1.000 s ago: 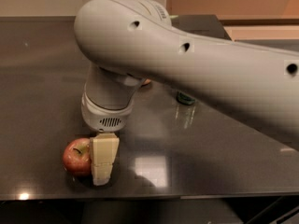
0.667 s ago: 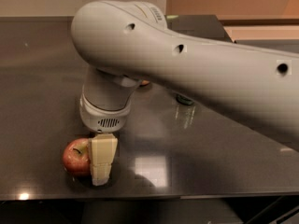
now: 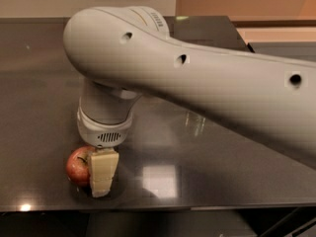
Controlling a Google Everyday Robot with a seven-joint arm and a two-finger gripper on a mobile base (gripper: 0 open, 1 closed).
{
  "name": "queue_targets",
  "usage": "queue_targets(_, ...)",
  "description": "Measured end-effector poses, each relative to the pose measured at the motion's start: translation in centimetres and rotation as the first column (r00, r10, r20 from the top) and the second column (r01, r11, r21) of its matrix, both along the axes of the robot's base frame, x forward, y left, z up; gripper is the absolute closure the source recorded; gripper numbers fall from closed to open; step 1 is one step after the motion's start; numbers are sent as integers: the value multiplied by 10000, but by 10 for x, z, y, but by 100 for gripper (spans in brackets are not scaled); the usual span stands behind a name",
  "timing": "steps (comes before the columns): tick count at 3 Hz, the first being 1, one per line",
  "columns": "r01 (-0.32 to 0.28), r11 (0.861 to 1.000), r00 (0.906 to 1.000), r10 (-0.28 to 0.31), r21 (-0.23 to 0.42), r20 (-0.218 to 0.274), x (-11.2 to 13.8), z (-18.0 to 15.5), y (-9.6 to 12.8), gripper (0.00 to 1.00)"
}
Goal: Move apple near green can
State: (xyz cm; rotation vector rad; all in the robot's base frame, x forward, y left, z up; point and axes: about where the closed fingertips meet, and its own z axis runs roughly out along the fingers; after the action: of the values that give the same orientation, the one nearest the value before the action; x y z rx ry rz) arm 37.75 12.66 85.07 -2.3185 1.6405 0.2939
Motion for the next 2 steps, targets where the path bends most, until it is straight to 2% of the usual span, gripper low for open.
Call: queue_targets(2,-321,9995,9995,320,42,49,-9,1,5,63)
